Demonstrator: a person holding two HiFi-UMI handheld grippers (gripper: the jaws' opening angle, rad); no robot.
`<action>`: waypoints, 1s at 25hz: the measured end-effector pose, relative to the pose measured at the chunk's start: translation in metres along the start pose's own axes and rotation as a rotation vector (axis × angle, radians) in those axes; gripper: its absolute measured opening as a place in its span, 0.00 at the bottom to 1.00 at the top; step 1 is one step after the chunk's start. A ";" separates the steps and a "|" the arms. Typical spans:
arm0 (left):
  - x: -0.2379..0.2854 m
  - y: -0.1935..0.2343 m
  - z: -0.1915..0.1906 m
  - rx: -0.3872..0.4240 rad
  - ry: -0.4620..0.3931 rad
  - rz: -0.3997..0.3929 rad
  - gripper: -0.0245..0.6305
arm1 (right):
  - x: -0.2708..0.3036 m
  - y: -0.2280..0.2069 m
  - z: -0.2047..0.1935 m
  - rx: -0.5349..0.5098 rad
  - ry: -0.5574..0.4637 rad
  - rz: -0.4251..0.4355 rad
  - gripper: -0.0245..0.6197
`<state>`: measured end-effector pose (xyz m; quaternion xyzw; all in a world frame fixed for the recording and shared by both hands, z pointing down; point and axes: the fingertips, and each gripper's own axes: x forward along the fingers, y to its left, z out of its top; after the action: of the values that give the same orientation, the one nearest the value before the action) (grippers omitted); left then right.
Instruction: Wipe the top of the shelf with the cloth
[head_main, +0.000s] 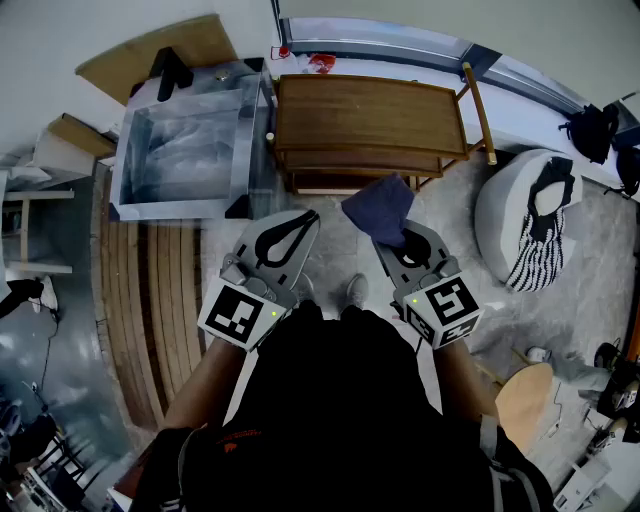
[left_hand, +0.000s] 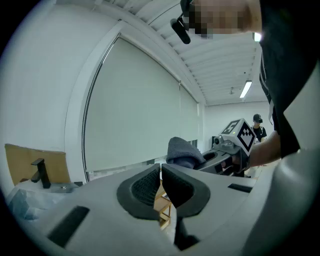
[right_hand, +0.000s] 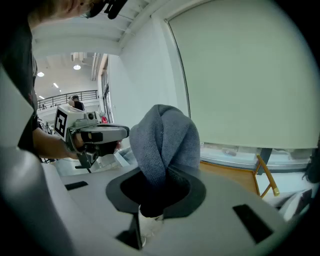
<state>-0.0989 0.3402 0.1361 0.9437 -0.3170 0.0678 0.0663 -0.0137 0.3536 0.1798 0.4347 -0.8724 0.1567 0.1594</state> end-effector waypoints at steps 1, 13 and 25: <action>0.001 -0.002 0.000 0.003 0.001 -0.002 0.08 | -0.003 -0.002 -0.002 -0.003 0.002 -0.002 0.12; 0.019 -0.035 -0.008 0.001 0.021 -0.010 0.08 | -0.032 -0.016 -0.015 0.016 -0.021 0.000 0.12; 0.047 -0.091 -0.015 0.002 0.022 0.049 0.08 | -0.081 -0.047 -0.037 0.001 -0.031 0.066 0.12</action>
<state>-0.0075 0.3868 0.1510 0.9348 -0.3393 0.0801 0.0672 0.0754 0.3992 0.1857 0.4079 -0.8887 0.1554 0.1405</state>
